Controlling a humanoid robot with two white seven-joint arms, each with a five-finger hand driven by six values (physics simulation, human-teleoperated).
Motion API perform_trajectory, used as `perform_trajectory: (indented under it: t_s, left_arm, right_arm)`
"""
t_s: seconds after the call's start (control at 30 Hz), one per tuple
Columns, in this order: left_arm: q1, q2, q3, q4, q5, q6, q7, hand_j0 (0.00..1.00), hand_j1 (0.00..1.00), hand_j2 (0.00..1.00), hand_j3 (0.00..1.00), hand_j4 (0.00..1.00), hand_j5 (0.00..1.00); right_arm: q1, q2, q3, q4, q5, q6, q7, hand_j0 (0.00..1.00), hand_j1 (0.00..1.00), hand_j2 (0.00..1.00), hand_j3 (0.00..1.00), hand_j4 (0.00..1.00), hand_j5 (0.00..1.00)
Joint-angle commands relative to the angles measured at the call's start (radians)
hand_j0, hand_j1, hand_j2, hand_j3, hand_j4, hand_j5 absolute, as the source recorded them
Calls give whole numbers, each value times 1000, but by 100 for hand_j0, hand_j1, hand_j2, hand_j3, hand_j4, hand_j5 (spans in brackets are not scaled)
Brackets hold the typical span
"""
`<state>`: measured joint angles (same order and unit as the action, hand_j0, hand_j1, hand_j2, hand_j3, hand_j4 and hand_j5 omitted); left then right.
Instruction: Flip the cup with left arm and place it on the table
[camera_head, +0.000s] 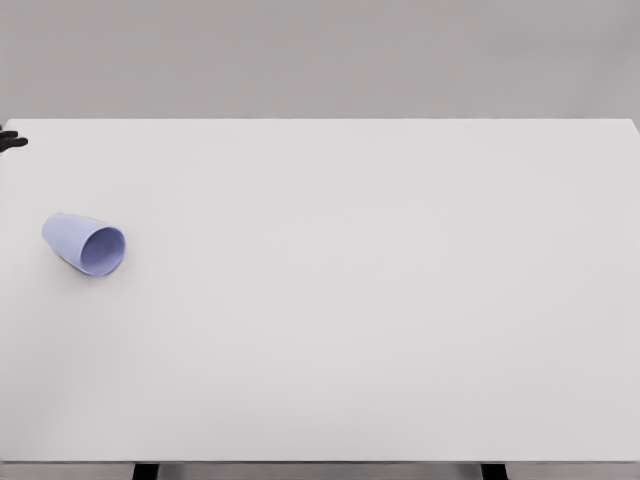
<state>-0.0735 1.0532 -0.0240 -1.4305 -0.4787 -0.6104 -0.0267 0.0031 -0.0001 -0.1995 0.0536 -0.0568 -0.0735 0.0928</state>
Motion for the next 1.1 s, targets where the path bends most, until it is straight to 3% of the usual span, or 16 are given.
perform_trajectory:
  t_s: [0.0,0.03,0.07,0.13,0.2,0.37,0.53,0.67,0.97,1.07]
  left_arm:
    - [-11,-50,-17,2,20,0,-188,100,100,100,100,100,100]
    - [-32,-64,-24,1,32,0,-243,100,100,100,100,100,100]
    - [-72,-90,-47,-4,107,0,-413,100,100,100,100,100,100]
    - [-107,-90,-83,-27,198,0,-582,100,100,100,100,100,100]
    - [-126,-87,-122,-56,258,0,-584,100,100,100,100,100,100]
    - [-149,-70,-143,-125,244,0,-584,100,100,100,100,100,100]
    - [-169,-70,-145,-123,183,0,-584,100,100,100,100,100,100]
    - [-186,-87,-143,-102,66,0,-584,100,100,100,100,100,100]
    - [-198,-117,-177,-79,63,0,-584,100,100,100,100,100,100]
    - [-209,-131,-175,-68,26,0,-584,100,100,100,100,100,100]
  right_arm:
    - [0,0,0,0,0,0,1,100,100,100,100,100,100]
    - [0,0,0,0,0,0,1,100,100,100,100,100,100]
    - [0,0,0,0,0,0,-1,100,100,100,100,100,100]
    - [0,0,0,0,0,0,-1,100,100,100,100,100,100]
    - [0,0,0,0,0,0,1,100,100,100,100,100,100]
    - [0,0,0,0,0,0,-1,100,100,100,100,100,100]
    - [0,0,0,0,0,0,1,100,100,100,100,100,100]
    - [0,0,0,0,0,0,-1,100,100,100,100,100,100]
    - [0,0,0,0,0,0,1,100,100,100,100,100,100]
    - [0,0,0,0,0,0,1,100,100,100,100,100,100]
